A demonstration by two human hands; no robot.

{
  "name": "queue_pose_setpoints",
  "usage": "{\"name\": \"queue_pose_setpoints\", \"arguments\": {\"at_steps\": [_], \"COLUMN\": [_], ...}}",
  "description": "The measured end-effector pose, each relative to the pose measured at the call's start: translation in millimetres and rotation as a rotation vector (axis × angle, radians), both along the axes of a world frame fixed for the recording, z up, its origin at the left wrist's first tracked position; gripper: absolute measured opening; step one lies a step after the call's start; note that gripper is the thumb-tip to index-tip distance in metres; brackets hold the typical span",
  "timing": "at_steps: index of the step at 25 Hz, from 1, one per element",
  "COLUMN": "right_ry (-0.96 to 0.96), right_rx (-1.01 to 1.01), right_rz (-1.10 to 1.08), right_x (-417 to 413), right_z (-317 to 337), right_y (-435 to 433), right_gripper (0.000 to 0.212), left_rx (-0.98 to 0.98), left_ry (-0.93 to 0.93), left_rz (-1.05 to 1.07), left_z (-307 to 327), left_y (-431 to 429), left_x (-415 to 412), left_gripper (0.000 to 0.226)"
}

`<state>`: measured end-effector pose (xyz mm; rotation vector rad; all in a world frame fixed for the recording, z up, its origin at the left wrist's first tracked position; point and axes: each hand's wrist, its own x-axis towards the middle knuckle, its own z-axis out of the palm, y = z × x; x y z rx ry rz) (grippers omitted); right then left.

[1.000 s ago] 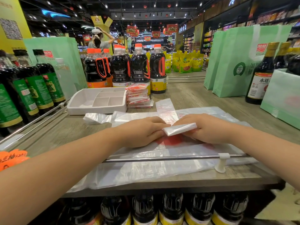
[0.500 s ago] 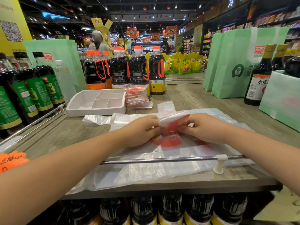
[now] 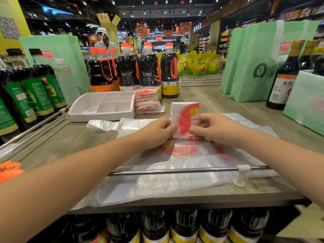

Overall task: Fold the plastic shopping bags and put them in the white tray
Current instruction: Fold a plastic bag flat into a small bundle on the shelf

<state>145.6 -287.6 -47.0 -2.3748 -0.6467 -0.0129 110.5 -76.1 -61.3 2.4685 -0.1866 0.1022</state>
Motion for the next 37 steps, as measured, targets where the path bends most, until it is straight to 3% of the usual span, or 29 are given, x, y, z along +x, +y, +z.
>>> {"name": "queue_pose_setpoints", "arguments": {"at_steps": [4,8,12,18,24,30,37], "right_ry": [0.063,0.026,0.04,0.041,0.022,0.059,-0.057], "right_rx": [-0.069,-0.193,-0.21,-0.238,-0.311,-0.291,-0.342], "right_rz": [-0.06,-0.088,-0.098,-0.086,-0.117,-0.151,-0.187], "right_x": [-1.4,-4.6,-7.9,-7.3,-6.6,-6.0,-2.8], "right_z": [1.3,3.2,5.3,5.2,4.4,4.0,1.0], "right_y": [0.4,3.9,2.9,3.8,8.4,4.8,3.1], "right_gripper": [0.039,0.04,0.041,0.046,0.038,0.036,0.033], "left_rx": [0.098,0.069,0.04,0.096,0.174,0.126,0.188], "left_ry": [-0.005,-0.02,-0.057,-0.048,-0.117,-0.173,-0.295], "left_rz": [-0.012,-0.012,0.0,-0.011,0.008,0.025,-0.005], "left_z": [-0.2,-2.5,-1.8,-3.0,-6.7,-8.3,-10.4], "left_y": [0.3,0.6,3.7,3.6,1.6,6.8,8.0], "left_x": [3.0,4.7,0.8,3.1,8.0,9.3,10.4], "left_gripper": [0.046,0.049,0.039,0.056,0.053,0.042,0.031]}}
